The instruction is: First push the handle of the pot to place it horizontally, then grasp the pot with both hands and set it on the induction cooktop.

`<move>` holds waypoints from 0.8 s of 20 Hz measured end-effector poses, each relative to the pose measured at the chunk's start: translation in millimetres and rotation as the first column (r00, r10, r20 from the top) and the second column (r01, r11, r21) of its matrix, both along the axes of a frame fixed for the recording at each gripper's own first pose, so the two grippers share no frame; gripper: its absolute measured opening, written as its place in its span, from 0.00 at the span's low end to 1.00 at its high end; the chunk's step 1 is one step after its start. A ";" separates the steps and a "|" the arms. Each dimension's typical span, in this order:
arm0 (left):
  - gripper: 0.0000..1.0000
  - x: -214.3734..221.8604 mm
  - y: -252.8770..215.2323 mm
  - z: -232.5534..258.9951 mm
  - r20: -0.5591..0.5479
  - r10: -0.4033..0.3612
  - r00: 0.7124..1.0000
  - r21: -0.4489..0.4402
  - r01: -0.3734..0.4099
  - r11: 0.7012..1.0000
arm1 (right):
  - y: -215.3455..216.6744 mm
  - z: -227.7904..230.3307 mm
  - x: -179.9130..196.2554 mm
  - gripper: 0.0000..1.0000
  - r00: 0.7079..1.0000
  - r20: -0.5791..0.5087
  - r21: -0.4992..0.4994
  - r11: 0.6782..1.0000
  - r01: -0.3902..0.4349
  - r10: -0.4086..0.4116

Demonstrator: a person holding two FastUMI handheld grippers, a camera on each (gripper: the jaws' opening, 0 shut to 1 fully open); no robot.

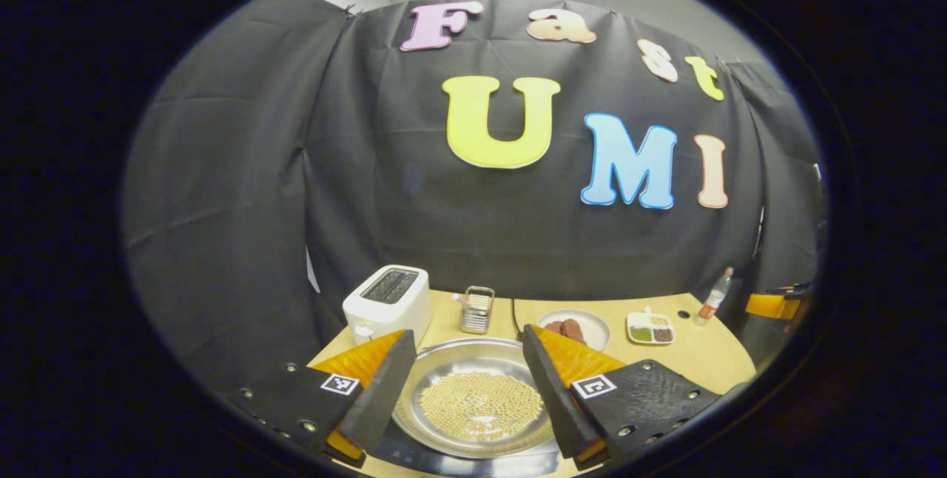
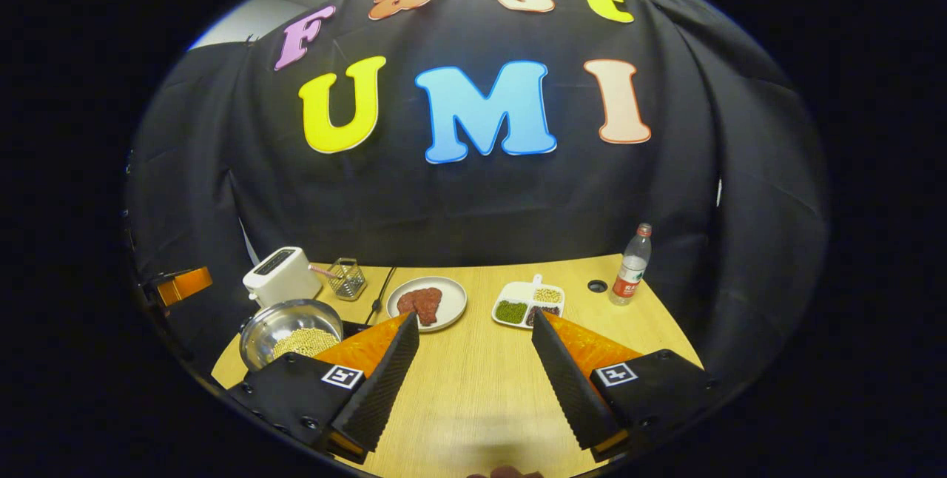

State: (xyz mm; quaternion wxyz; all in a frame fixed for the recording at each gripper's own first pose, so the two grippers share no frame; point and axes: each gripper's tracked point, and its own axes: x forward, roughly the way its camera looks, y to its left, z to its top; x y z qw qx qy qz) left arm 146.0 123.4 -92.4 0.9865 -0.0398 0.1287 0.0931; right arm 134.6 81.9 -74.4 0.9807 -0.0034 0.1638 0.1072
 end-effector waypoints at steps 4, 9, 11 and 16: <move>0.82 -23.1 -59.5 34.1 0.049 0.001 0.999 0.045 -0.003 0.999 | -40.5 25.6 -15.5 0.98 0.996 0.093 -0.039 0.999 0.002 0.001; 0.82 -59.0 -130.3 63.8 0.108 0.015 0.994 -0.002 -0.015 1.000 | -85.8 52.2 -41.5 0.98 0.987 0.162 -0.040 0.999 0.009 -0.002; 0.82 -72.1 -150.9 69.6 0.121 0.011 0.993 -0.005 -0.011 1.000 | -103.4 60.9 -53.3 0.98 0.981 0.194 -0.034 0.999 0.014 -0.007; 0.82 -113.3 -196.5 58.4 0.104 0.030 0.994 -0.034 -0.027 0.999 | -134.7 60.6 -80.1 0.98 0.975 0.221 -0.041 0.999 -0.015 0.024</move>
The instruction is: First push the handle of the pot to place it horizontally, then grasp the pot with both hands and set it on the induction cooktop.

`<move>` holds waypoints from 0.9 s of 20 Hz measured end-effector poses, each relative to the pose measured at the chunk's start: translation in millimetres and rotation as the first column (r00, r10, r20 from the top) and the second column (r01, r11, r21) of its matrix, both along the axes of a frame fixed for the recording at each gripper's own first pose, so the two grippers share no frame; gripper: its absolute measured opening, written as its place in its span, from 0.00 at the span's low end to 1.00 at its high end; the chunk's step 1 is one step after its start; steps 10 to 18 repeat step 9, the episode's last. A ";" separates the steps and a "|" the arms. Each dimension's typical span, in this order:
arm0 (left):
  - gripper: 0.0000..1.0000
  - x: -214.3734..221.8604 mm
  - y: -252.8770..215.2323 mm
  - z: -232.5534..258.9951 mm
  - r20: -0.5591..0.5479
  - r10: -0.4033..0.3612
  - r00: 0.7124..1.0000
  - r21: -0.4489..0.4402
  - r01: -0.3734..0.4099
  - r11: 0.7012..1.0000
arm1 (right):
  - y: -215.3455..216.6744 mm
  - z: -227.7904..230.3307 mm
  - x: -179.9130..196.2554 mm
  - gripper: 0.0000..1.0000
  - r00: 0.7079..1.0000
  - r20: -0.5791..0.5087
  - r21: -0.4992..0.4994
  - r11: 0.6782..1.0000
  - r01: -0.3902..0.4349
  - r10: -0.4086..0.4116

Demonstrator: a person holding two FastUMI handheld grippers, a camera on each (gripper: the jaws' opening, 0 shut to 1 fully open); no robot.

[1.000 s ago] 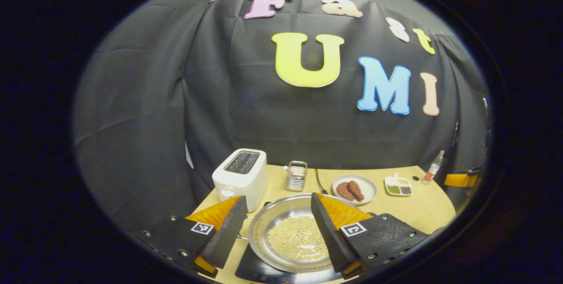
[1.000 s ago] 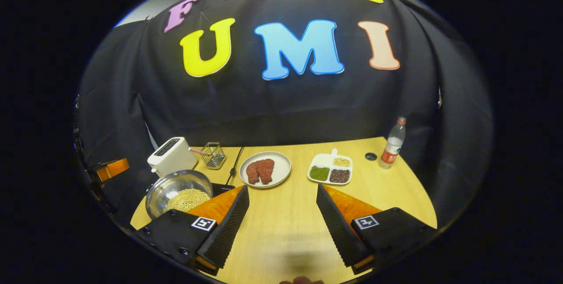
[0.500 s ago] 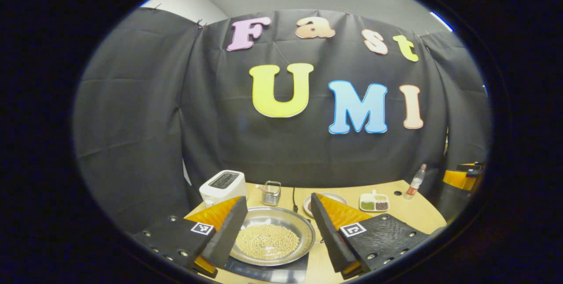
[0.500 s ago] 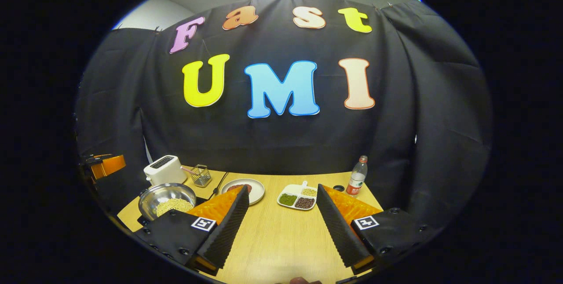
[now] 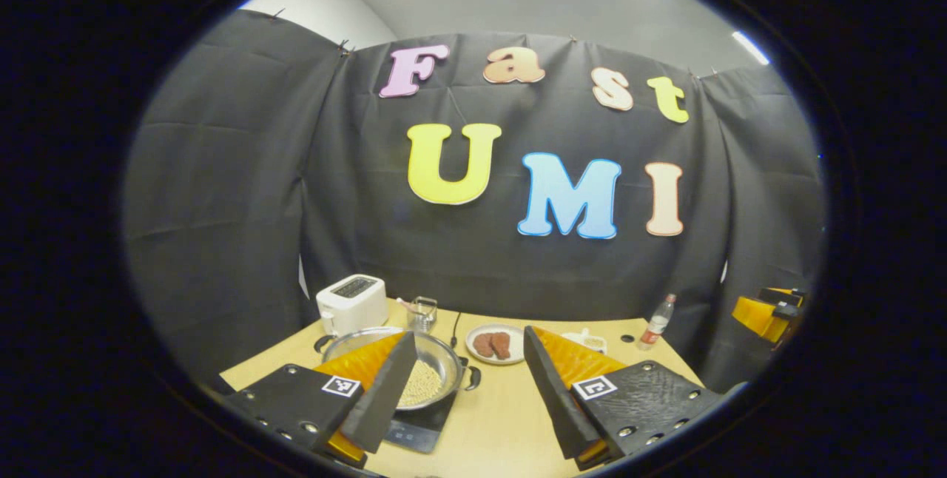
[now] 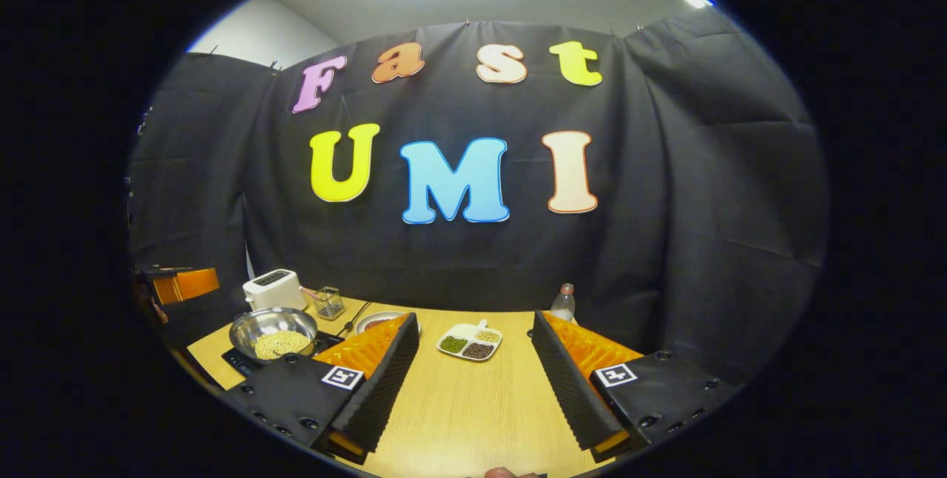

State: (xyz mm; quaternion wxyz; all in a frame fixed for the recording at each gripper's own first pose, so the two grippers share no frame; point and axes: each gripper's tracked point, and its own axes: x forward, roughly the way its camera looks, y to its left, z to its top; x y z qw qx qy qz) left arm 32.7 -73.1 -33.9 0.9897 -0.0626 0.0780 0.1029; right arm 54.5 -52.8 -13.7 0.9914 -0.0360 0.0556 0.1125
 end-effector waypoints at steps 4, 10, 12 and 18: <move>0.88 -28.2 -32.9 8.4 0.043 0.028 0.999 -0.006 -0.028 1.000 | -18.8 0.2 -20.1 0.98 0.999 0.032 0.012 1.000 -0.015 0.015; 0.82 -50.0 -52.0 39.1 0.134 0.007 0.991 0.079 -0.017 0.997 | -33.4 -1.5 -46.5 0.98 0.998 0.042 0.042 0.998 0.039 -0.041; 0.82 -50.0 -52.0 39.1 0.134 0.007 0.991 0.079 -0.017 0.997 | -33.4 -1.5 -46.5 0.98 0.998 0.042 0.042 0.998 0.039 -0.041; 0.82 -50.0 -52.0 39.1 0.134 0.007 0.991 0.079 -0.017 0.997 | -33.4 -1.5 -46.5 0.98 0.998 0.042 0.042 0.998 0.039 -0.041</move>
